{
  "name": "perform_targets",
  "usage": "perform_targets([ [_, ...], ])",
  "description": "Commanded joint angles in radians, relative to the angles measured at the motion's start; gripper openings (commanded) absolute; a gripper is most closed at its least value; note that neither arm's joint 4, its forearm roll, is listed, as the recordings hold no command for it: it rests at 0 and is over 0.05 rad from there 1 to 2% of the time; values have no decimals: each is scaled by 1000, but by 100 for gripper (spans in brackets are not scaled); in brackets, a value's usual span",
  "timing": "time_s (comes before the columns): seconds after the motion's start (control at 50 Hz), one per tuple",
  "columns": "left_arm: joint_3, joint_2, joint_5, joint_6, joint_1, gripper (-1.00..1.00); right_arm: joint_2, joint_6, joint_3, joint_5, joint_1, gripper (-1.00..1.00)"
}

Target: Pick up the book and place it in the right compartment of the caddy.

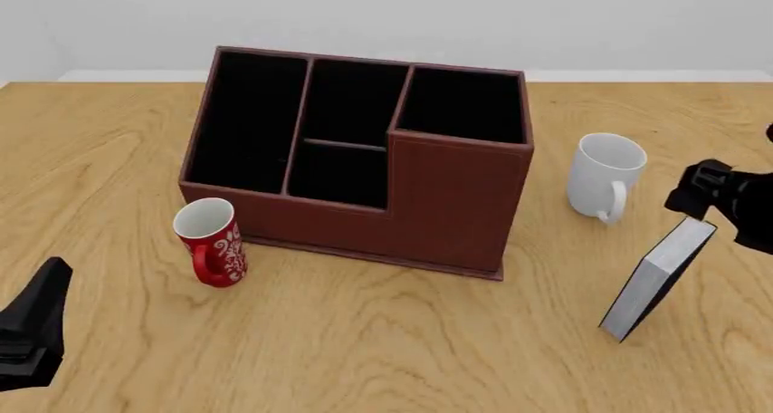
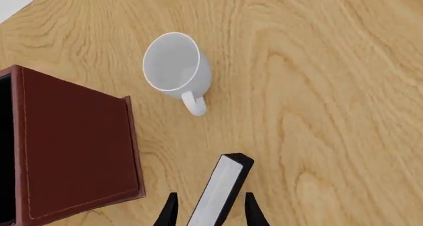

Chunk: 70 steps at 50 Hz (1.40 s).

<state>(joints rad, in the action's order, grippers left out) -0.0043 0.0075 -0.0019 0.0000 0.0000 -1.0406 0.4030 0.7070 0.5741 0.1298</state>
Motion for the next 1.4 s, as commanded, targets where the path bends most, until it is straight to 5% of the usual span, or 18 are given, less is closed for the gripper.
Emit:
perform_targets([
  [0.02,0,0,0,0,0,100,-61,10,-9,-47,-1,100],
  [0.48,0,0,0,0,0,100,-182,8,-87,-158,23,100],
  [0.5,0,0,0,0,0,100,-186,43,-101,-172,3,100],
  [0.54,0,0,0,0,0,100,-201,6,-92,-170,19,100],
  [0.72,0,0,0,0,0,100,-236,48,-150,-239,1,100],
  [0.74,0,0,0,0,0,100,-236,90,-171,-258,-19,100],
  [0.78,0,0,0,0,0,100,-255,60,-167,-264,-8,100],
  [0.88,0,0,0,0,0,100,-266,94,-206,-305,-24,100],
  [0.9,0,0,0,0,0,100,-261,99,-221,-308,-19,-100],
  [1.08,0,0,0,0,0,100,-227,100,-232,-292,-32,-100],
  [1.4,0,0,0,0,0,100,-32,-39,-206,-70,-20,-100],
])
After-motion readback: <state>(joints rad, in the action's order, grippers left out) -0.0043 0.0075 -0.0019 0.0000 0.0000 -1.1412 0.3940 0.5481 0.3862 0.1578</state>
